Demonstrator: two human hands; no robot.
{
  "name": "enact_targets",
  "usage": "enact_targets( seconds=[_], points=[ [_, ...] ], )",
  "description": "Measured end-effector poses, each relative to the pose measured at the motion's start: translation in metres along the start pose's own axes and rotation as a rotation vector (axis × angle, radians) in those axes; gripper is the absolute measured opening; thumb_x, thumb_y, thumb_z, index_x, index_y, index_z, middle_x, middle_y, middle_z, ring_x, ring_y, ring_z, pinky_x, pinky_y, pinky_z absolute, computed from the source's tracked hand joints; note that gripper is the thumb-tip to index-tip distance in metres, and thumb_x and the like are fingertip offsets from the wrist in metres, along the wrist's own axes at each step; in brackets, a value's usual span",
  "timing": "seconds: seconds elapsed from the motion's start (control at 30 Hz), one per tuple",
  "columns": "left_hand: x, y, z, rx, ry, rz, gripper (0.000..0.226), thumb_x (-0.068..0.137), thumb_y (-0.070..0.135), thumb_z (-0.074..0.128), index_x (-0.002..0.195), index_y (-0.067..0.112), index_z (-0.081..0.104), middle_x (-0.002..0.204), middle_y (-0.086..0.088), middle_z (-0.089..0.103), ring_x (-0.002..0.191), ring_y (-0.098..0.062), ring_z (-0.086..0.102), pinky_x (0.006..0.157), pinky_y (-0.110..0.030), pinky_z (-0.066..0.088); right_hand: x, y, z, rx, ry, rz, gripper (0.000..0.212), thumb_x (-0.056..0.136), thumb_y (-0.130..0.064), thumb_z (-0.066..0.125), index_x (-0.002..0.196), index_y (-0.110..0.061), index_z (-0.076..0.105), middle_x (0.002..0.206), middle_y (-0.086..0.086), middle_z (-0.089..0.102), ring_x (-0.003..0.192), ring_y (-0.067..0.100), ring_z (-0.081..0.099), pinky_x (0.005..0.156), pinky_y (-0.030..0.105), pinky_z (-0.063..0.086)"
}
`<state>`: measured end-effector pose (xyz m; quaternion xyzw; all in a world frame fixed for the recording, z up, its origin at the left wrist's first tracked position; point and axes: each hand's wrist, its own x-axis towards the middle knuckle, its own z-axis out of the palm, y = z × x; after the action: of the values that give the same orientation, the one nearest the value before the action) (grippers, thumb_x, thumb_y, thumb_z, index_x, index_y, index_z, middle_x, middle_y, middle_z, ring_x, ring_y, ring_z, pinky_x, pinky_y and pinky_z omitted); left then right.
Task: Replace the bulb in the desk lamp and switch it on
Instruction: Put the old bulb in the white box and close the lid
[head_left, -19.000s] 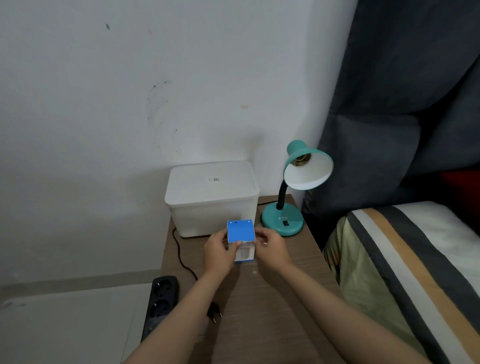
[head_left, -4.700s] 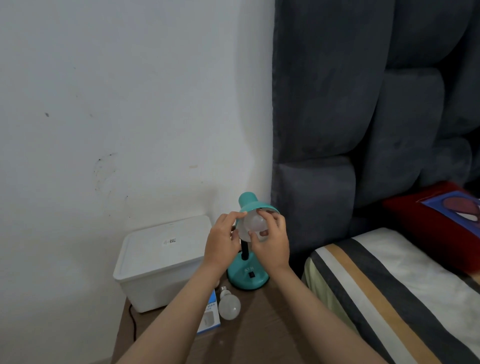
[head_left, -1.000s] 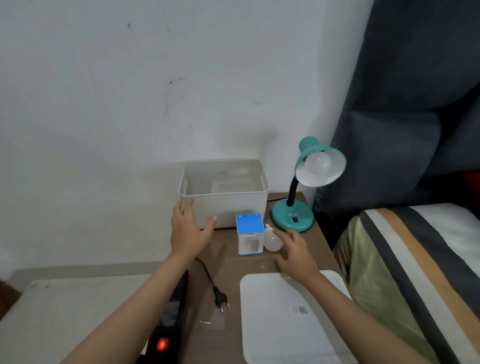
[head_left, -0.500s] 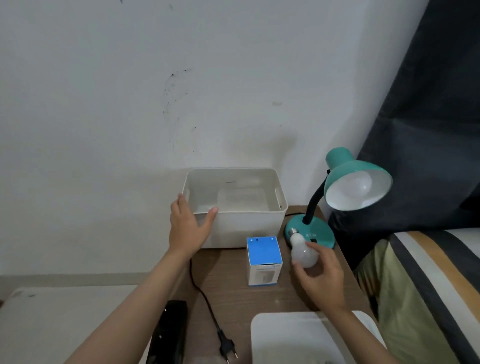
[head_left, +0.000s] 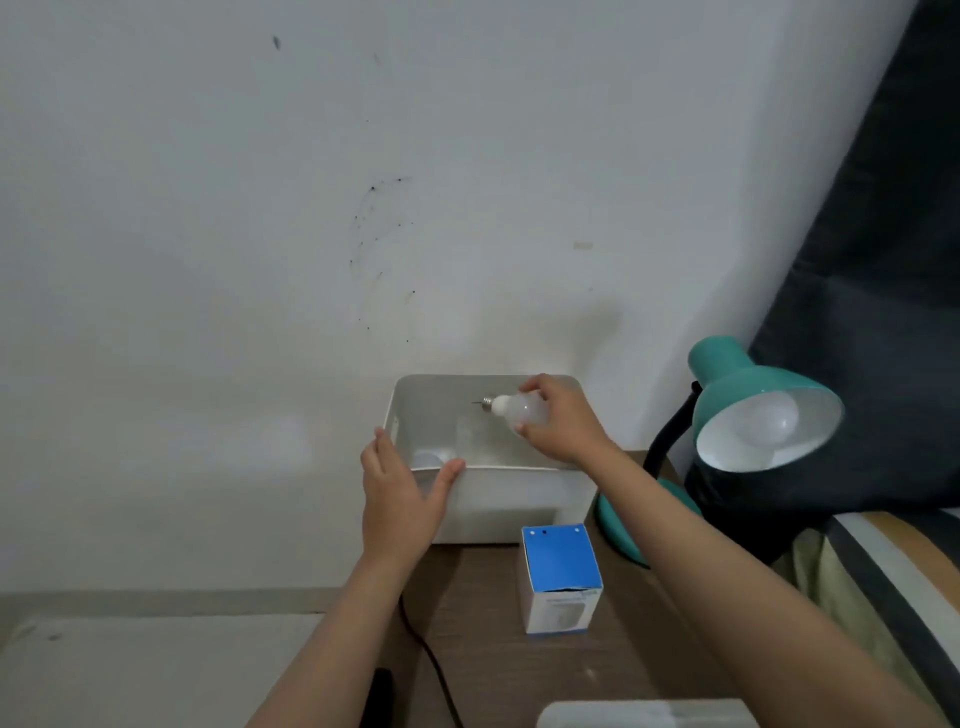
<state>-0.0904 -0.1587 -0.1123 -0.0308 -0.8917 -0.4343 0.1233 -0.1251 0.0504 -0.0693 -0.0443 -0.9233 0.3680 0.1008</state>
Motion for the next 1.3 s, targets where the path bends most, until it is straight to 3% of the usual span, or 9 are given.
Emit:
enact_targets(
  seconds=[0.17,0.3,0.4,0.63,0.8,0.93,1.03,1.1,1.3],
  points=[
    [0.002,-0.003,0.001,-0.007,0.018,0.015,0.101,0.076,0.059,0.058,0.146,0.006,0.010,0.142,-0.013,0.027,0.130,-0.031,0.034,0.097,-0.040,0.043,0.019,0.011,0.015,-0.081,-0.073,0.085,0.049,0.079,-0.013,0.063,0.125,-0.023,0.047,0.120,0.006,0.056,0.093,0.020,0.053,0.074,0.024,0.038],
    [0.001,-0.003,0.001,-0.016,0.005,0.008,0.103,0.073,0.064,0.053,0.147,0.006,0.009,0.143,-0.013,0.026,0.130,-0.030,0.035,0.096,-0.040,0.044,0.018,0.008,0.011,-0.069,-0.046,0.058,0.062,0.080,-0.009,0.062,0.136,-0.021,0.038,0.136,0.008,0.047,0.119,0.025,0.049,0.090,0.026,0.039],
    [-0.001,0.001,-0.002,-0.024,-0.024,-0.021,0.105,0.074,0.063,0.054,0.147,0.005,0.006,0.145,-0.014,0.024,0.132,-0.031,0.032,0.098,-0.041,0.042,-0.006,-0.002,0.000,-0.014,0.085,-0.003,0.056,0.084,-0.009,0.062,0.135,-0.017,0.041,0.137,0.008,0.045,0.126,0.021,0.043,0.098,0.022,0.032],
    [-0.013,0.022,-0.012,-0.043,-0.024,-0.157,0.112,0.083,0.046,0.063,0.140,-0.007,-0.017,0.154,-0.027,-0.007,0.143,-0.038,0.000,0.117,-0.046,0.007,-0.125,-0.010,-0.015,-0.051,0.224,-0.189,0.042,0.084,-0.005,0.059,0.125,-0.012,0.051,0.123,0.007,0.057,0.113,0.021,0.053,0.093,0.020,0.035],
    [-0.095,0.039,-0.017,-0.099,-0.039,-0.116,0.090,0.087,0.041,0.059,0.145,-0.002,0.006,0.153,-0.021,0.008,0.142,-0.035,0.014,0.117,-0.042,0.017,-0.224,0.022,-0.015,-0.067,0.122,-0.156,0.042,0.078,0.001,0.061,0.119,-0.011,0.057,0.114,0.006,0.061,0.108,0.020,0.054,0.090,0.015,0.031],
    [-0.181,0.037,-0.008,-0.073,-0.239,-0.115,0.067,0.088,0.033,0.060,0.141,0.004,0.029,0.148,-0.015,0.023,0.136,-0.030,0.030,0.111,-0.037,0.028,-0.298,0.071,-0.012,-0.169,0.007,0.049,0.038,0.080,-0.012,0.063,0.118,-0.014,0.056,0.116,0.007,0.054,0.111,0.025,0.050,0.089,0.030,0.042],
    [-0.236,0.029,-0.002,-0.011,-0.393,-0.094,0.041,0.088,0.030,0.061,0.119,0.006,0.052,0.114,-0.007,0.047,0.114,-0.028,0.049,0.091,-0.033,0.041,-0.347,0.099,-0.019,-0.262,-0.076,0.218,0.049,0.082,-0.025,0.063,0.128,-0.017,0.048,0.130,0.010,0.044,0.123,0.029,0.039,0.098,0.041,0.040],
    [-0.265,0.021,0.000,0.045,-0.461,-0.100,0.040,0.086,0.031,0.062,0.116,0.006,0.055,0.110,-0.008,0.051,0.108,-0.028,0.051,0.089,-0.032,0.042,-0.374,0.113,-0.025,-0.318,-0.085,0.301,0.056,0.082,-0.034,0.063,0.132,-0.016,0.044,0.136,0.015,0.038,0.126,0.034,0.035,0.101,0.042,0.037],
    [-0.311,0.017,0.005,0.149,-0.597,-0.080,0.048,0.084,0.034,0.062,0.123,0.008,0.051,0.132,-0.014,0.039,0.123,-0.031,0.040,0.103,-0.036,0.038,-0.410,0.127,-0.043,-0.432,0.024,0.477,0.073,0.077,-0.058,0.059,0.135,-0.021,0.036,0.130,0.021,0.037,0.114,0.038,0.036,0.098,0.044,0.034]
  ],
)
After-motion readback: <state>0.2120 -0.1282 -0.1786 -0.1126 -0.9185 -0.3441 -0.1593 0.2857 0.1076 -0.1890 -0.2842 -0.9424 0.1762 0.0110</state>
